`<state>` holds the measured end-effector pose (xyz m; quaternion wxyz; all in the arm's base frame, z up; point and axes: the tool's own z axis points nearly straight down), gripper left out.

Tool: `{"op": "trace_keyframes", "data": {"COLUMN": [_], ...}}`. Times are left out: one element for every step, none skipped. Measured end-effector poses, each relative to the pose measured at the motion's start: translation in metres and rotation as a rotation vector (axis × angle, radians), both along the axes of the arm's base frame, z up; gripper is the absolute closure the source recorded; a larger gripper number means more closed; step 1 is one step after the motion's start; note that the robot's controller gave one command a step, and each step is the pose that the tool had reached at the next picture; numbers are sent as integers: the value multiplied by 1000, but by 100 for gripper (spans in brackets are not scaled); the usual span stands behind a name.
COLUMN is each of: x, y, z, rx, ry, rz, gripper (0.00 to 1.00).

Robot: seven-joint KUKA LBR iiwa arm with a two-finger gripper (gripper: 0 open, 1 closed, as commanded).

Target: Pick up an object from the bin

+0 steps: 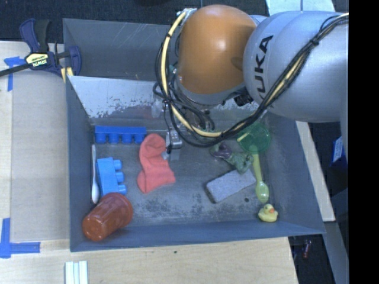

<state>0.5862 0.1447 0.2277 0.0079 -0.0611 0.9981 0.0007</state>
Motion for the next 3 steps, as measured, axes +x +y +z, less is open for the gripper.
{"op": "trace_keyframes", "data": {"x": [1,-2,-27], "y": [17,38,-20], "z": [-15,-29,-78], "rx": [-4,-3,-1], "ry": [-1,4,-5], "rz": [134,232,149], "gripper": [0,0,0]}}
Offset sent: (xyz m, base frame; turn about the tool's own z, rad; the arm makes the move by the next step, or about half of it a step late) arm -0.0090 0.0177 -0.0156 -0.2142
